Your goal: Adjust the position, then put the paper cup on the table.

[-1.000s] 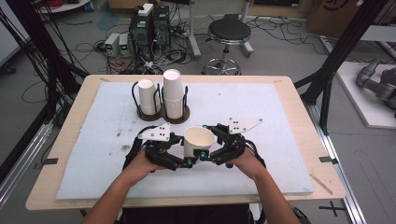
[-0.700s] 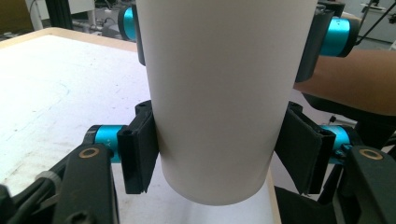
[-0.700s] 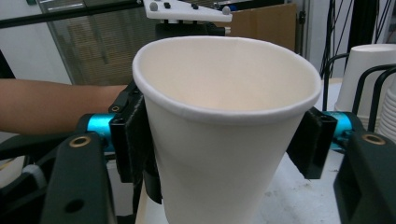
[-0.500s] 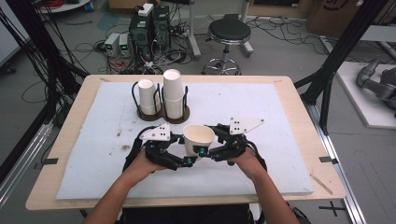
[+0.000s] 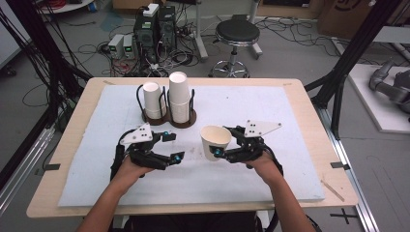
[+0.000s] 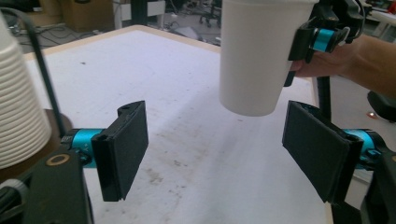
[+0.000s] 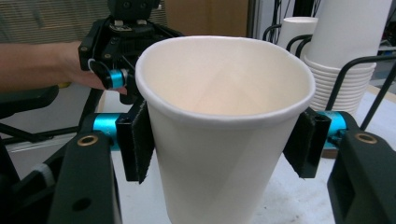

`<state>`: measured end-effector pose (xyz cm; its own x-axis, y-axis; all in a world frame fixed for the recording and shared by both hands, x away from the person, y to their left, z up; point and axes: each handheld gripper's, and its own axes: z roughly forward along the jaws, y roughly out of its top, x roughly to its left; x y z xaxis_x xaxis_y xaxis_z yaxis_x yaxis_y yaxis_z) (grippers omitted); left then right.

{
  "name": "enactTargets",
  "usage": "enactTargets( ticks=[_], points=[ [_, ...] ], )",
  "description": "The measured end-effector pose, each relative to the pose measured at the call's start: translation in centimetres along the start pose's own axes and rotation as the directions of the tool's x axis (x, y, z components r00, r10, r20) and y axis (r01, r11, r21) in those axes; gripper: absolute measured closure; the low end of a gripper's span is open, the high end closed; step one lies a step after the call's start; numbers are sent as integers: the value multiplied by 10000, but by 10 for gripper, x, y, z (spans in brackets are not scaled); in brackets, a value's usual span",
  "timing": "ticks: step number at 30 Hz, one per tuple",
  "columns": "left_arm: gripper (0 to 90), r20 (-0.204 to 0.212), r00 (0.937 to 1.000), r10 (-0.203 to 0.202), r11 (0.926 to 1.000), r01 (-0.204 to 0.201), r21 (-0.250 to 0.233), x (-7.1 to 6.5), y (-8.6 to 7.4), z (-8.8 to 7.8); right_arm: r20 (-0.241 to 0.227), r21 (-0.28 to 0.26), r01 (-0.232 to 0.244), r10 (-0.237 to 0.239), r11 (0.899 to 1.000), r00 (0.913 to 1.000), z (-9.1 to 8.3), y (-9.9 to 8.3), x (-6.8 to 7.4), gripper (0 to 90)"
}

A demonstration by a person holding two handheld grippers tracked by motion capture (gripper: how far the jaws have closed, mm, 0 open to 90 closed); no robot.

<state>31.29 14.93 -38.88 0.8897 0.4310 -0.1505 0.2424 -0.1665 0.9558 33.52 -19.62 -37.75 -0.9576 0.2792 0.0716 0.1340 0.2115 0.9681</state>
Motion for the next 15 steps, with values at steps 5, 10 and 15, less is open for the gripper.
enactTargets(
  ticks=[5,10,15],
  points=[
    [227,-461,9989,-116,9999,113,-68,7,-6,-12,113,-8,-133,133,9999,9998,1,-1,-3,362],
    [227,-667,9977,-115,9997,102,-206,8,-7,-19,133,31,-43,42,10000,9999,2,-1,-1,362],
    [227,-763,9971,-81,9997,62,-243,7,-7,-23,251,-33,-33,34,10000,9997,-2,0,-1,362]
  ],
)
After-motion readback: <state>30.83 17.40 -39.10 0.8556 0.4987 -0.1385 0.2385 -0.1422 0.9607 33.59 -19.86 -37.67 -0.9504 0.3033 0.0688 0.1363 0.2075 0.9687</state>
